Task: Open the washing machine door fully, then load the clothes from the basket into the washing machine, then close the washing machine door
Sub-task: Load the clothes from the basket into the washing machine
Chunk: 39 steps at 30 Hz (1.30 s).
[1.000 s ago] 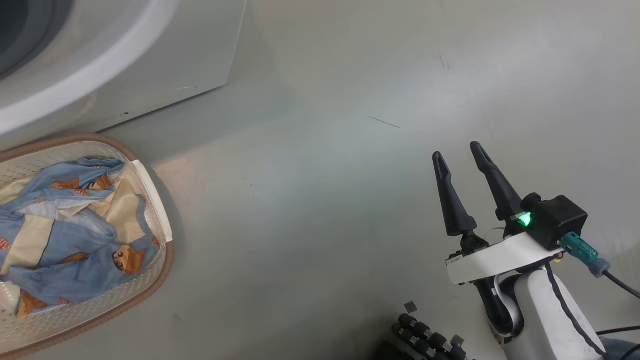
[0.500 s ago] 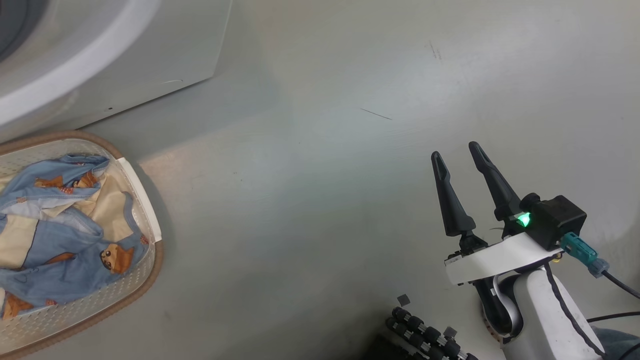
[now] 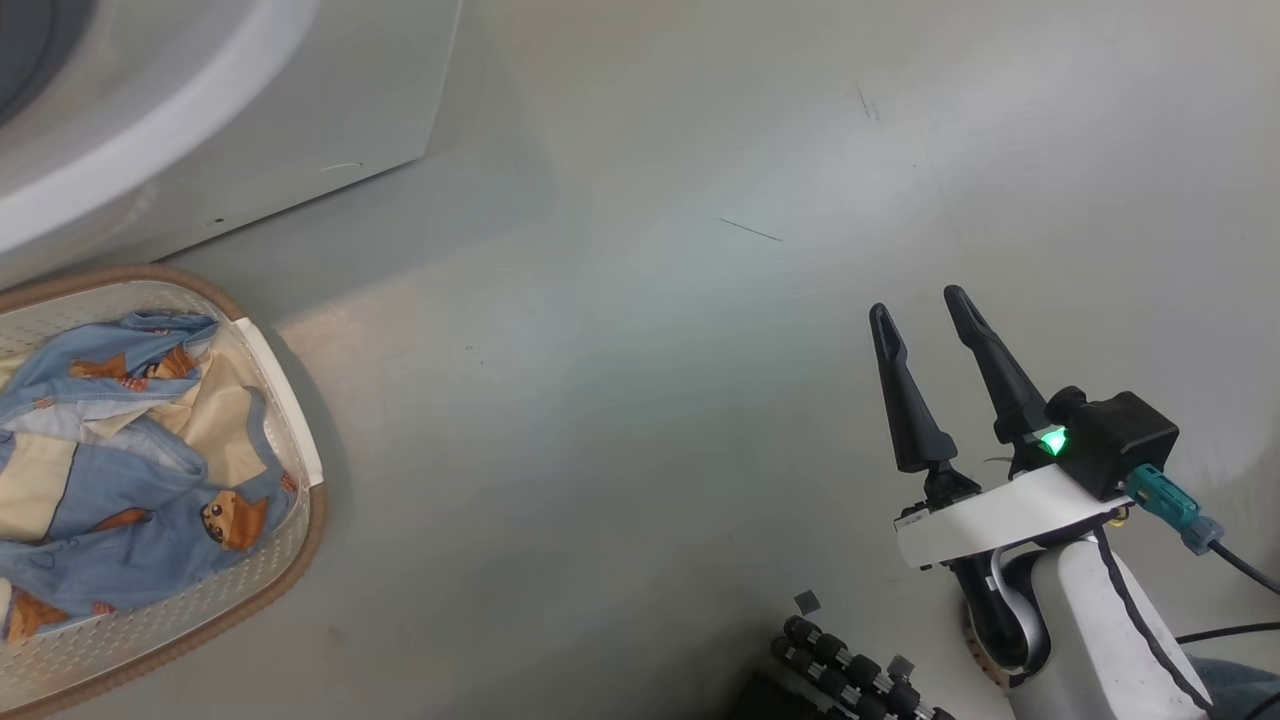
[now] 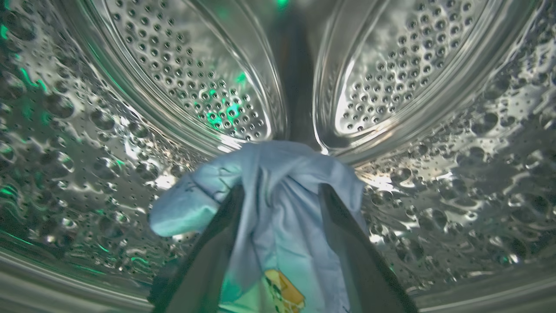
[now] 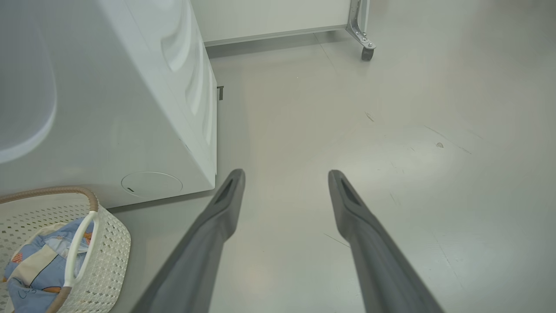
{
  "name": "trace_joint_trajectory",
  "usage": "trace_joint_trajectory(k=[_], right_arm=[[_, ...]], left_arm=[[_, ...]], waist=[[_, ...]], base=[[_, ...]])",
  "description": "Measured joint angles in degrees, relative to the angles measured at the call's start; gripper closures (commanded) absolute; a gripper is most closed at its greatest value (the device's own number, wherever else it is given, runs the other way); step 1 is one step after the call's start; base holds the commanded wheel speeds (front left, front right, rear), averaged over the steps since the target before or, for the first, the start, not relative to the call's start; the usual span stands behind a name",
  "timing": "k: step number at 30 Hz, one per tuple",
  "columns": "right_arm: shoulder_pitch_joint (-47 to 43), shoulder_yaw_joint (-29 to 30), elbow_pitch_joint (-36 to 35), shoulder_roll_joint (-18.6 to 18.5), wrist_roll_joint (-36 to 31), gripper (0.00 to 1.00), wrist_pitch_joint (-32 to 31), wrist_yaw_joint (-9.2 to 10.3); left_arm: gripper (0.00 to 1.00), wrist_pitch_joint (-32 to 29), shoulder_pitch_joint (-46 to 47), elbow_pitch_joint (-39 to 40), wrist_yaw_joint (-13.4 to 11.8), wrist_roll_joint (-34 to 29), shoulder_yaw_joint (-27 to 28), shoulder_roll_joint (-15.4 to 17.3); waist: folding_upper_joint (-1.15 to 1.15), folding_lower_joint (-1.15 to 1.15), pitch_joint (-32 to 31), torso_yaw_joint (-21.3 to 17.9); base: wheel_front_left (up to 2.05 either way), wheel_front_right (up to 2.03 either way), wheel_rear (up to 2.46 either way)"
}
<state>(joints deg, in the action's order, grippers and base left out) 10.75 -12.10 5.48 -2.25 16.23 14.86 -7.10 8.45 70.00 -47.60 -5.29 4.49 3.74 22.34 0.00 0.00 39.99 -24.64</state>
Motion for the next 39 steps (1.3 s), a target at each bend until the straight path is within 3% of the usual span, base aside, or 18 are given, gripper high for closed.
trace_joint_trajectory(k=[11, 27, 39], right_arm=[[0.0, 1.5, 0.3, -0.1, 0.0, 0.0, 0.0, 0.0], [0.1, 2.4, 0.5, -1.6, -0.3, 0.0, 0.0, 0.0], [0.1, 4.2, 1.0, -2.4, -0.5, 0.0, 0.0, 0.0]], left_arm=[[0.0, -1.8, 0.0, -6.3, 0.0, 0.7, -0.1, -3.9], [0.0, 3.5, -2.8, -10.9, 0.2, 3.1, -0.4, -10.6], [0.0, 4.8, -8.4, -13.2, 2.8, 4.3, -1.5, -16.1]], waist=[[0.0, 0.0, -2.6, 2.0], [0.0, 0.0, -7.7, 7.6], [0.0, 0.0, -12.3, 12.6]], base=[[0.0, 0.0, 0.0], [0.0, 0.0, 0.0], [0.0, 0.0, 0.0]])
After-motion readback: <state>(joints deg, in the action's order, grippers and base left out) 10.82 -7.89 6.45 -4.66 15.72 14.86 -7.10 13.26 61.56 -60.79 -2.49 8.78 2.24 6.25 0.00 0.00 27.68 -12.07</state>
